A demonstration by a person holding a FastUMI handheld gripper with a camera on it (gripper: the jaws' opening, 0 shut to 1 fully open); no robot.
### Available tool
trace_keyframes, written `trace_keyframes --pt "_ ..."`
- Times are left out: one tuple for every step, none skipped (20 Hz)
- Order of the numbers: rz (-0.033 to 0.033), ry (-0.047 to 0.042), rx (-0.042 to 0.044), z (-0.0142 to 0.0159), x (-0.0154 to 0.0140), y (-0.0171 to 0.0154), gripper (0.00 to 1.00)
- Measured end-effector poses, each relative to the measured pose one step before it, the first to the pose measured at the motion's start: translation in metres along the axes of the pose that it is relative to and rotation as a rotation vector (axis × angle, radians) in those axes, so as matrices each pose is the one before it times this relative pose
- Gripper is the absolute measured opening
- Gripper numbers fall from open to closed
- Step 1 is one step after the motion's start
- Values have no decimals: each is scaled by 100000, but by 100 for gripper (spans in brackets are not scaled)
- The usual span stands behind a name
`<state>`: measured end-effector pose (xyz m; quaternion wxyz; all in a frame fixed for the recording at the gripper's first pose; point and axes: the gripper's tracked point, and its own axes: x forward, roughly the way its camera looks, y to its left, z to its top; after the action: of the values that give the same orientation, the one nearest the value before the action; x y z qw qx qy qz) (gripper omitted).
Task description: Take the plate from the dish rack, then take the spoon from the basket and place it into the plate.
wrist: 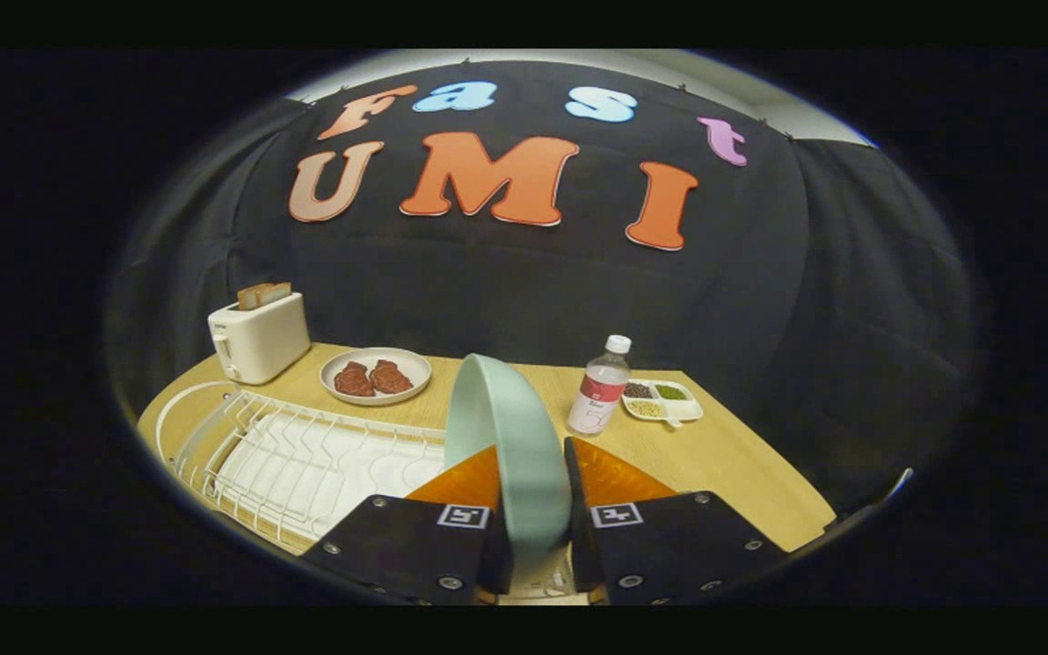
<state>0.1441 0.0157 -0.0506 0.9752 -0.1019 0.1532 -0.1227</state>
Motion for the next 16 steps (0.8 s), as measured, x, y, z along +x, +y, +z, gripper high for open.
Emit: trace_keyframes --pt "-141 -1140 -800 333 -309 14 26" --pt "300 -1137 493 315 -319 -86 26" --pt "735 -1449 1711 589 -329 -50 26" --pt "440 -518 1341 285 -403 -52 26" --pt "-47 -519 736 286 -299 -289 26" --pt "-589 -1089 578 362 -360 -550 26" --pt "-521 -1323 490 410 -390 -479 26" --pt "-267 -907 976 383 -526 -450 26" --pt "438 -691 1249 264 -634 -333 26" --pt "695 -638 1328 143 -719 -233 26" --pt "785 -333 1151 189 -748 -306 26" --pt "701 -143 1305 -50 -785 -375 26" --pt "1019 -352 1152 56 -902 -252 26" --pt "927 -533 1295 87 -871 -326 26" --pt "806 -418 1268 78 -959 -340 26" --pt "998 89 1047 -290 -838 -302 26"
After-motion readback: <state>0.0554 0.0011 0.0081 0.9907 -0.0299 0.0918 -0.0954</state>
